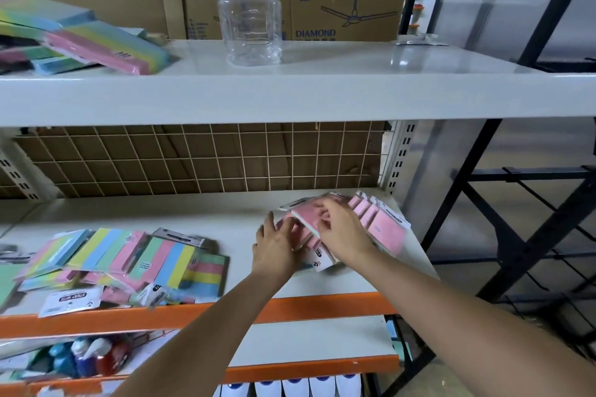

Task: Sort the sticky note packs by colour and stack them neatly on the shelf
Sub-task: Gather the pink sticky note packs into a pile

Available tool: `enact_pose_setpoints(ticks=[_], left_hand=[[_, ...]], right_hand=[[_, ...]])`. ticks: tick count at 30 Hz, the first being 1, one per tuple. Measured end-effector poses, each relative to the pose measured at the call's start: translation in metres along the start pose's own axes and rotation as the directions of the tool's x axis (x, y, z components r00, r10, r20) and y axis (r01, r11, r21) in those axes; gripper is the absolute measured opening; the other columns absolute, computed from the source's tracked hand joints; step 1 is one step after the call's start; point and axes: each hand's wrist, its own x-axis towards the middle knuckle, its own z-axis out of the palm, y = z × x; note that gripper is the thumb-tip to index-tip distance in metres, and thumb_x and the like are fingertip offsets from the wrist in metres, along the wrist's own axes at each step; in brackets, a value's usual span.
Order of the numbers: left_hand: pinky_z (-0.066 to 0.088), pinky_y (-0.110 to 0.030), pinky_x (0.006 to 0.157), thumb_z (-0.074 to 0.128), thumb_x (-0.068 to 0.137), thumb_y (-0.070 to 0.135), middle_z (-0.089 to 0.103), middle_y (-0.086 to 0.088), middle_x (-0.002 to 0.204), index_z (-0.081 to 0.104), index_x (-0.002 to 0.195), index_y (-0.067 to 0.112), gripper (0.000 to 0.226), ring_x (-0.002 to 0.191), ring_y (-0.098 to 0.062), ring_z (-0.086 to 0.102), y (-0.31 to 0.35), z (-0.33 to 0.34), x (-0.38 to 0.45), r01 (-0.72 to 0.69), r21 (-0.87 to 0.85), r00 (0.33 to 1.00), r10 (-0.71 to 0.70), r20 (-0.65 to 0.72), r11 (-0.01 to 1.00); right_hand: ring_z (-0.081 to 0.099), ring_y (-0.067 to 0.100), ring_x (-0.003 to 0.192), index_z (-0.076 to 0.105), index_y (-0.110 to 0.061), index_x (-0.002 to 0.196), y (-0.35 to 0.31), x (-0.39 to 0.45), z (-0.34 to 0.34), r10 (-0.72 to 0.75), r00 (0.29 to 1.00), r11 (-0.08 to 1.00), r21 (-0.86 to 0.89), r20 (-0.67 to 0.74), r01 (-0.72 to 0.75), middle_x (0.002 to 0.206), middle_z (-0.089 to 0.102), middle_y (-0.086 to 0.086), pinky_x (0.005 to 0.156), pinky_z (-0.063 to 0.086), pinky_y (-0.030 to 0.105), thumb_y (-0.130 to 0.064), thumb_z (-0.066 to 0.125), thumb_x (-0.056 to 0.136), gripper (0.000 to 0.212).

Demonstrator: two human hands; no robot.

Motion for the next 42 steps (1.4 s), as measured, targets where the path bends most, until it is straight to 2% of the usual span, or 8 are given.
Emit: enact_pose_setpoints(ticks=[3, 7, 13, 16, 21, 34, 39, 42], left_hand=[[0.036, -0.04, 0.105, 0.072, 0.081, 0.031, 0.015, -0.016, 0.154, 0.044, 0.132, 0.025, 0.059, 0.136, -0.037, 0.029, 0.002, -0.002, 0.0, 0.054, -0.215, 0.998, -0.046, 0.042, 0.975], [0.042, -0.034, 0.101, 0.077, 0.066, 0.029, 0.042, -0.009, 0.134, 0.045, 0.125, 0.02, 0.067, 0.121, -0.026, 0.046, 0.001, -0.011, 0.006, 0.21, -0.472, 0.976, -0.157, 0.151, 0.856], [0.047, -0.035, 0.087, 0.076, 0.062, 0.042, 0.063, -0.01, 0.103, 0.051, 0.115, 0.01, 0.066, 0.098, -0.026, 0.061, -0.008, -0.026, 0.026, 0.456, -0.807, 0.855, -0.436, 0.28, 0.376], [0.047, -0.035, 0.078, 0.082, 0.07, 0.032, 0.06, -0.011, 0.09, 0.05, 0.11, 0.004, 0.058, 0.084, -0.025, 0.058, -0.019, -0.026, 0.03, 0.483, -0.821, 0.834, -0.445, 0.326, 0.305], [0.057, -0.04, 0.082, 0.092, 0.045, 0.034, 0.065, -0.02, 0.106, 0.056, 0.114, 0.001, 0.084, 0.092, -0.031, 0.065, -0.029, -0.028, 0.029, 0.55, -0.786, 0.819, -0.37, 0.439, 0.283], [0.051, -0.029, 0.063, 0.084, 0.065, 0.024, 0.071, -0.015, 0.106, 0.061, 0.117, 0.007, 0.06, 0.086, -0.024, 0.068, -0.04, -0.039, 0.012, 0.556, -0.745, 0.831, -0.224, 0.51, 0.368], [0.054, -0.03, 0.066, 0.082, 0.069, 0.017, 0.07, -0.016, 0.106, 0.058, 0.118, 0.007, 0.055, 0.089, -0.027, 0.067, -0.045, -0.038, 0.013, 0.528, -0.776, 0.849, -0.253, 0.465, 0.346], [0.052, -0.029, 0.06, 0.077, 0.074, 0.015, 0.07, -0.014, 0.102, 0.057, 0.118, 0.008, 0.049, 0.083, -0.025, 0.066, -0.045, -0.036, 0.011, 0.516, -0.785, 0.856, -0.237, 0.459, 0.342]], right_hand=[[0.037, 0.028, 0.13, 0.045, -0.017, 0.136, 0.004, 0.012, 0.002, 0.211, 0.977, 0.972, -0.1, -0.017, -0.212, 0.137, 0.043, 0.007, 0.104, 0.036, 0.035, -0.024, 0.068, 0.079, 0.061], [0.045, 0.026, 0.127, 0.039, -0.014, 0.14, 0.009, 0.014, 0.001, 0.471, 0.869, 0.831, 0.255, 0.15, -0.494, 0.139, 0.048, 0.006, 0.091, 0.038, 0.026, -0.03, 0.077, 0.075, 0.077], [0.057, 0.022, 0.103, 0.043, -0.016, 0.137, 0.009, 0.007, 0.004, 0.453, 0.854, 0.732, 0.441, 0.255, -0.519, 0.114, 0.058, 0.002, 0.083, 0.048, 0.031, -0.013, 0.075, 0.079, 0.066], [0.061, 0.025, 0.103, 0.045, -0.02, 0.136, 0.008, 0.006, 0.008, 0.438, 0.856, 0.689, 0.51, 0.273, -0.515, 0.116, 0.061, 0.007, 0.085, 0.053, 0.036, -0.004, 0.074, 0.076, 0.069], [0.065, 0.03, 0.097, 0.052, -0.024, 0.127, 0.004, 0.0, 0.01, 0.382, 0.855, 0.624, 0.585, 0.351, -0.518, 0.108, 0.065, 0.006, 0.072, 0.052, 0.038, -0.001, 0.072, 0.072, 0.063], [0.062, 0.035, 0.105, 0.049, -0.015, 0.125, -0.002, -0.004, 0.013, 0.326, 0.859, 0.474, 0.718, 0.395, -0.51, 0.113, 0.06, 0.015, 0.089, 0.054, 0.051, 0.016, 0.063, 0.076, 0.06], [0.067, 0.023, 0.084, 0.057, -0.018, 0.114, -0.005, -0.005, 0.009, 0.441, 0.847, 0.625, 0.577, 0.296, -0.527, 0.094, 0.068, 0.007, 0.083, 0.057, 0.043, -0.033, 0.064, 0.087, 0.031], [0.07, 0.027, 0.061, 0.066, -0.005, 0.093, -0.002, -0.007, 0.003, 0.56, 0.795, 0.718, 0.343, 0.231, -0.605, 0.072, 0.071, 0.012, 0.067, 0.06, 0.036, -0.046, 0.045, 0.091, 0.046]])
